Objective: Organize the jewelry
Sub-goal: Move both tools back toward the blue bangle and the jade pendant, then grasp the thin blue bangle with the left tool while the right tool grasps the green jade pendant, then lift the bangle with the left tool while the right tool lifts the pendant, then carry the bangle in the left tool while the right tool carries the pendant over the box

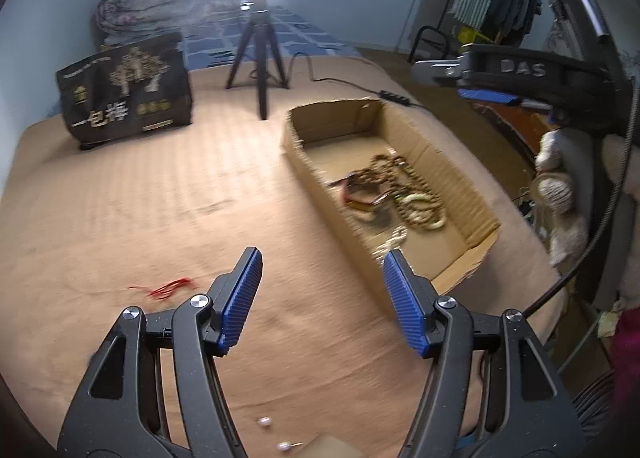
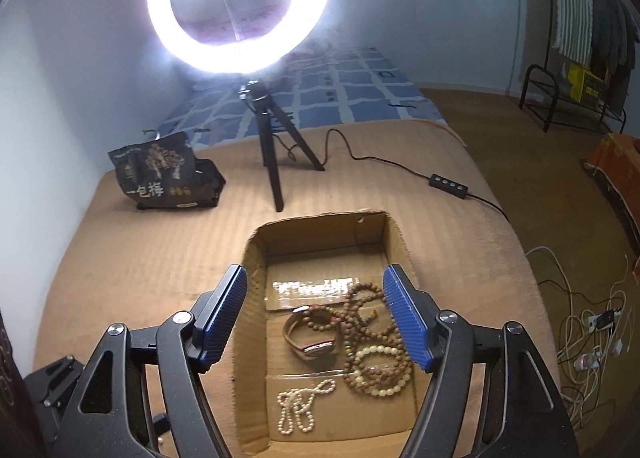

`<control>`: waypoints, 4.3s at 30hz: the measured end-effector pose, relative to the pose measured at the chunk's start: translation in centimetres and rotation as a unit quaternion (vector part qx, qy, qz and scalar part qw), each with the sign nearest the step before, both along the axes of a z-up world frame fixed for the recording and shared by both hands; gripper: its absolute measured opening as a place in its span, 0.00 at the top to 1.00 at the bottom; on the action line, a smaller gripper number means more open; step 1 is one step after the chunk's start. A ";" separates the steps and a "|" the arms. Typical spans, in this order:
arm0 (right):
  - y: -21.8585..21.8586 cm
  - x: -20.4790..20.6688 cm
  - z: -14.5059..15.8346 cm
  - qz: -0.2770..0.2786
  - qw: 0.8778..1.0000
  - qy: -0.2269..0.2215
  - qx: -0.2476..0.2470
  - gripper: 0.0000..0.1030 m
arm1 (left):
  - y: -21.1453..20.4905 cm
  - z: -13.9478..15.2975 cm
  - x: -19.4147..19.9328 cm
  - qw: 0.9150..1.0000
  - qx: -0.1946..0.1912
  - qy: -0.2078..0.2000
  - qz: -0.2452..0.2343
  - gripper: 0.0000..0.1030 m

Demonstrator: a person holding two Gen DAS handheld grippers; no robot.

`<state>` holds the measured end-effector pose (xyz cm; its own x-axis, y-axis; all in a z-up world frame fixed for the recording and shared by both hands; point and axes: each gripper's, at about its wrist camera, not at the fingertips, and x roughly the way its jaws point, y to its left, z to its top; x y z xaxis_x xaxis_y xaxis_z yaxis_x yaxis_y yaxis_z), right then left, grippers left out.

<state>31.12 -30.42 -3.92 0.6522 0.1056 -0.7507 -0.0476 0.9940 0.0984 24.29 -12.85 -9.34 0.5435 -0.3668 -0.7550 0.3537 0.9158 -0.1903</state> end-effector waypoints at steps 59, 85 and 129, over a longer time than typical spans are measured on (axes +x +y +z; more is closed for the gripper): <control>23.4 -2.0 -14.4 0.229 0.958 0.166 -0.045 0.31 | 18.4 -10.9 -4.0 0.985 0.044 0.123 0.116 0.25; 24.0 -2.0 -15.6 0.238 0.953 0.166 -0.086 0.76 | 17.0 -11.7 -2.9 0.984 0.081 0.107 0.119 0.26; 9.3 -4.6 2.1 0.139 0.990 -0.020 -0.014 0.87 | 7.4 2.1 -2.9 0.997 -0.013 -0.044 0.056 0.30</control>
